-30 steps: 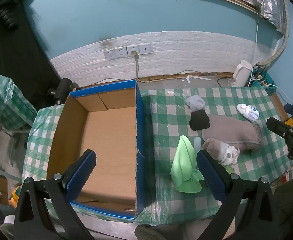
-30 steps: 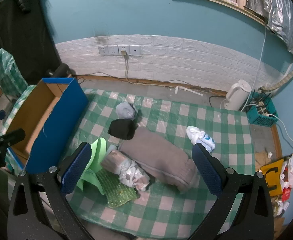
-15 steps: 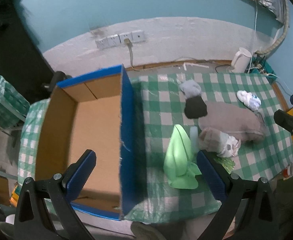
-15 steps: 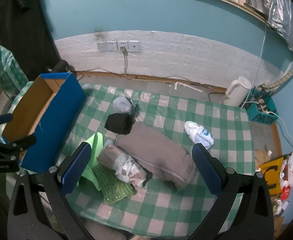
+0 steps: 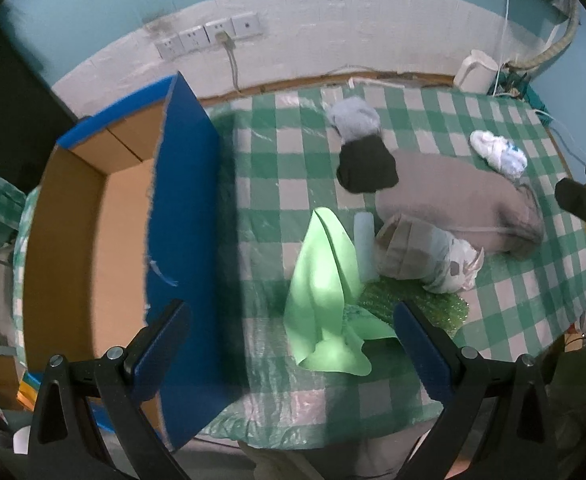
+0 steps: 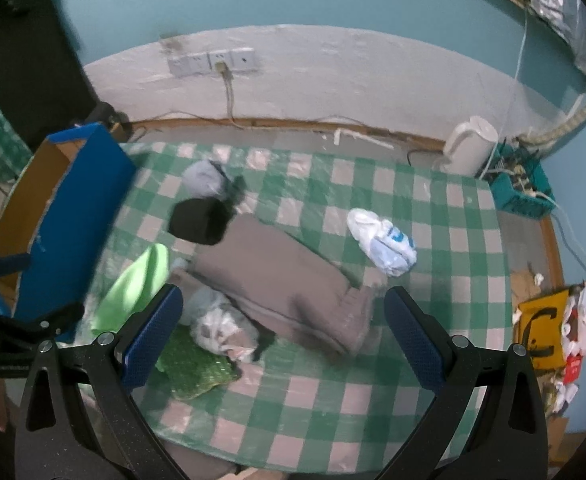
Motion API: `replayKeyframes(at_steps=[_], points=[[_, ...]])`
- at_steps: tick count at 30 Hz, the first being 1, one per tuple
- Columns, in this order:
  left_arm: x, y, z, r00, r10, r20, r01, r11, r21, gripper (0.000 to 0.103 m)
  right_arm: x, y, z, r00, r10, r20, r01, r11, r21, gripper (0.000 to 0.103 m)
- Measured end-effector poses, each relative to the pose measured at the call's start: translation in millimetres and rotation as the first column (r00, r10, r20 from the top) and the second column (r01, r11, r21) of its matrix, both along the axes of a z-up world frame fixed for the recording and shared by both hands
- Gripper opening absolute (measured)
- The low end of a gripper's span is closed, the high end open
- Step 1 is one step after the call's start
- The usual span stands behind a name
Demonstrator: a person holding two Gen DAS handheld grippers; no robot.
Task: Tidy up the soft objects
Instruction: 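Grasp the light-green cloth with the left tool while the right tool grasps the grey towel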
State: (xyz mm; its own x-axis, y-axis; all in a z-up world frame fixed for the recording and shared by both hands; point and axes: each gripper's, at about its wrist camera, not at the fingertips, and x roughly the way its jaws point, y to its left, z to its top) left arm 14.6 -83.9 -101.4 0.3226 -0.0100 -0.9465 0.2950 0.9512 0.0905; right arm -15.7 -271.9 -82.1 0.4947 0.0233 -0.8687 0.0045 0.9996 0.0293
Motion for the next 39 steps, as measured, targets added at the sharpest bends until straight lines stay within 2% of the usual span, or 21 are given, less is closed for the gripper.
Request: replayKeyframes(at_steps=[6, 11, 20, 30, 36, 38, 39], points=[[9.5, -7.4, -23.9, 0.996, 0.012, -0.089, -0.015, 1.000, -0.025, 0.101, 13.8, -9.9, -18.0, 0.999, 0.026, -0.045, -0.027, 1.000, -0.016, 0.100], [12.8, -13.6, -45.3, 0.990, 0.013, -0.137, -0.015, 1.000, -0.009, 0.101, 25.9, -9.1, -37.9, 0.994, 0.075, -0.079, -0.077, 0.997, -0.023, 0.101], [16.9, -16.4, -75.1, 0.980, 0.018, -0.197, -0.017, 1.000, 0.008, 0.101, 38.3, -0.3, -65.5, 0.978, 0.153, -0.139, -0.164, 0.984, -0.072, 0.100], [21.5, -11.9, -100.6, 0.970, 0.024, -0.241, -0.027, 1.000, -0.007, 0.099, 49.9, -2.1, -90.6, 0.970, 0.151, -0.190, -0.173, 0.980, -0.101, 0.100], [16.3, -6.3, -102.8, 0.976, 0.015, -0.217, -0.023, 0.999, -0.034, 0.073, 54.0, -0.1, -108.7, 0.959, 0.161, -0.235, -0.194, 0.973, -0.124, 0.100], [15.9, -4.3, -99.3, 0.977, 0.023, -0.212, -0.034, 0.998, -0.049, 0.056, 54.5, 0.4, -112.1, 0.956, 0.165, -0.242, -0.202, 0.970, -0.138, 0.099], [16.9, -1.5, -97.8, 0.978, 0.027, -0.206, -0.039, 0.998, -0.055, 0.052, 54.0, 0.3, -113.4, 0.955, 0.168, -0.243, -0.206, 0.969, -0.140, 0.098]])
